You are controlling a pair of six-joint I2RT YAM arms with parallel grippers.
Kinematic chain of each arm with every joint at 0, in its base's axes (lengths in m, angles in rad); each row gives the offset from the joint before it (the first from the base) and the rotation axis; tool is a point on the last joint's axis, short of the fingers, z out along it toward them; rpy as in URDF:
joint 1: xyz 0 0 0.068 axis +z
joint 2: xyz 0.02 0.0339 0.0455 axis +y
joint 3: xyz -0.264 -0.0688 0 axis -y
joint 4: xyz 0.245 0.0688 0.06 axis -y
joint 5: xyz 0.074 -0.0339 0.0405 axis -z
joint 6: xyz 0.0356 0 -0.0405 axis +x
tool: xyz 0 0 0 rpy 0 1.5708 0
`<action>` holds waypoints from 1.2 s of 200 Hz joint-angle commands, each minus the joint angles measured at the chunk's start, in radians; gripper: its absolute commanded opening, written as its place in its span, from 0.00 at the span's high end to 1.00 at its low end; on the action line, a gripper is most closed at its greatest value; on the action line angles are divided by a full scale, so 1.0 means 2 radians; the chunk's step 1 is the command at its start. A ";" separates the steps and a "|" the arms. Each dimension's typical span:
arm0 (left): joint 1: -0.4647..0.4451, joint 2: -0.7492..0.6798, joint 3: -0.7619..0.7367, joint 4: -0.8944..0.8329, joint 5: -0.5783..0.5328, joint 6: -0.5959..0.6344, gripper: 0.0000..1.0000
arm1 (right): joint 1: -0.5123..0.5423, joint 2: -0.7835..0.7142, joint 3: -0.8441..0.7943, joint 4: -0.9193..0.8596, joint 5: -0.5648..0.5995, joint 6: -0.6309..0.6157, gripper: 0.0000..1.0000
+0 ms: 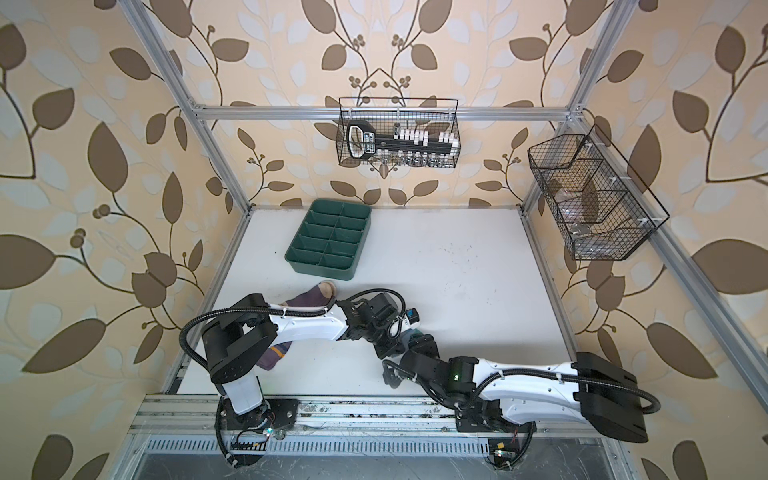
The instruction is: Roll the socks
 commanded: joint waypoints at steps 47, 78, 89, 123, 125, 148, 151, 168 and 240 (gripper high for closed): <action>-0.004 0.025 -0.018 -0.068 0.013 -0.002 1.00 | -0.014 0.142 0.026 0.073 -0.033 0.009 0.42; -0.004 0.005 -0.016 -0.063 0.012 -0.002 1.00 | -0.011 0.165 0.043 0.029 -0.054 0.039 0.70; -0.005 -0.003 -0.016 -0.062 0.004 -0.006 1.00 | -0.011 0.164 0.050 0.003 -0.057 0.049 0.78; -0.005 -0.041 -0.023 -0.054 -0.040 -0.024 0.71 | -0.003 0.153 0.071 -0.076 -0.054 0.091 1.00; -0.005 -0.044 -0.024 -0.054 -0.043 -0.026 0.70 | -0.003 0.153 0.074 -0.083 -0.054 0.095 1.00; -0.005 -0.085 -0.025 -0.067 -0.102 -0.033 0.59 | -0.002 0.156 0.098 -0.146 -0.074 0.124 1.00; -0.004 -0.092 -0.024 -0.069 -0.113 -0.034 0.58 | -0.003 0.156 0.099 -0.152 -0.077 0.126 1.00; -0.003 -0.142 -0.026 -0.078 -0.165 -0.033 0.52 | -0.004 0.156 0.110 -0.186 -0.104 0.140 1.00; 0.001 -0.426 -0.067 -0.100 -0.385 0.069 0.30 | -0.066 0.189 0.207 -0.310 -0.276 0.176 1.00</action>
